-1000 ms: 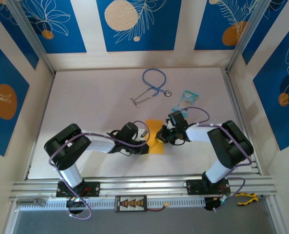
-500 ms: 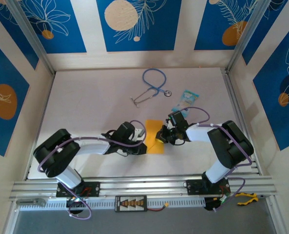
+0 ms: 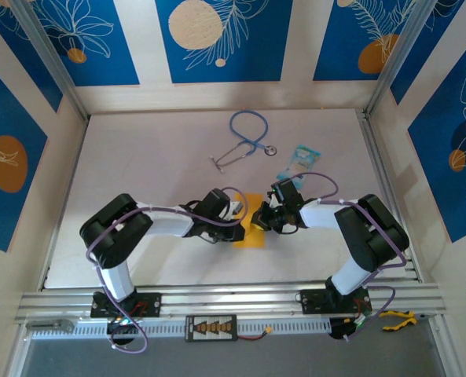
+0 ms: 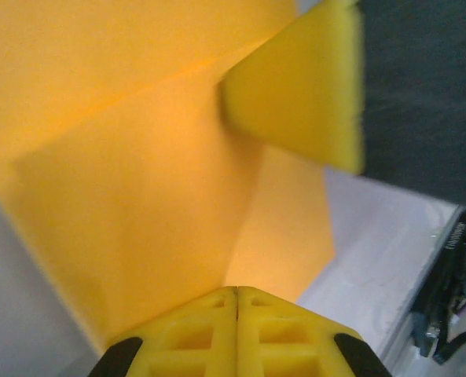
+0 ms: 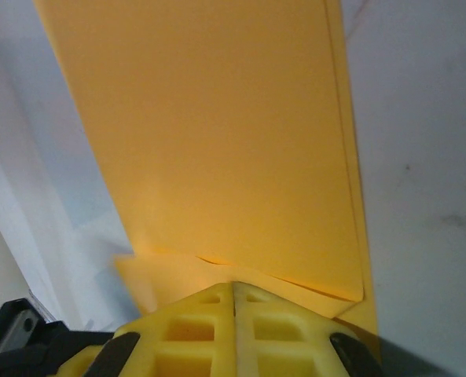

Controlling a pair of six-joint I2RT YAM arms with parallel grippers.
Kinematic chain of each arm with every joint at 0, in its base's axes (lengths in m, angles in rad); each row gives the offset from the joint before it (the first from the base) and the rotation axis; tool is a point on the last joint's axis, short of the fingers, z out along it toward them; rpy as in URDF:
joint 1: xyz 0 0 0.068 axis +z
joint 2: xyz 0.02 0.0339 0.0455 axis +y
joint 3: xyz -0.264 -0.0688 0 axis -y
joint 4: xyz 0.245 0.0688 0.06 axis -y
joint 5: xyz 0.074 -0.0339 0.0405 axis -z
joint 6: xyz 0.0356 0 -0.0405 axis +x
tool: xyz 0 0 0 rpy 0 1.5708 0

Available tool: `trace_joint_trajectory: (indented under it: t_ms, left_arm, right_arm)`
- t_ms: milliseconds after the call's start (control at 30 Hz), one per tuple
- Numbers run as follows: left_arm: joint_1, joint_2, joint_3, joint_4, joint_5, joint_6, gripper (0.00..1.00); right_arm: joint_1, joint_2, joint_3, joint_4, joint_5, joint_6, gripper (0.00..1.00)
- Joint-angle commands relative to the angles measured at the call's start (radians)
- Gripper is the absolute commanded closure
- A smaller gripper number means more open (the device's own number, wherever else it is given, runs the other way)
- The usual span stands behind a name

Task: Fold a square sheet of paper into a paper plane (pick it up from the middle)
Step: Fold the triangle a second time at the center of the table.

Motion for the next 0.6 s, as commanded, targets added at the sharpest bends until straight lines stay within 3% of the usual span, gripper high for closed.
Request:
trace_joint_trajectory:
  t_ms: [0,333,567]
  left_arm:
    - [0.01,0.0,-0.055,-0.033,-0.033,0.021,0.99]
    - [0.008,0.002,-0.126,0.019,-0.029,-0.007,1.0]
    - [0.008,0.005,-0.113,0.021,-0.035,-0.007,1.0]
  right_arm:
    - [-0.01,0.011,-0.016,-0.124,0.07,-0.02,1.0]
    - [-0.007,-0.125,0.023,-0.131,0.036,-0.079,1.0]
    - [0.032,-0.163,-0.003,-0.062,-0.061,-0.078,1.0]
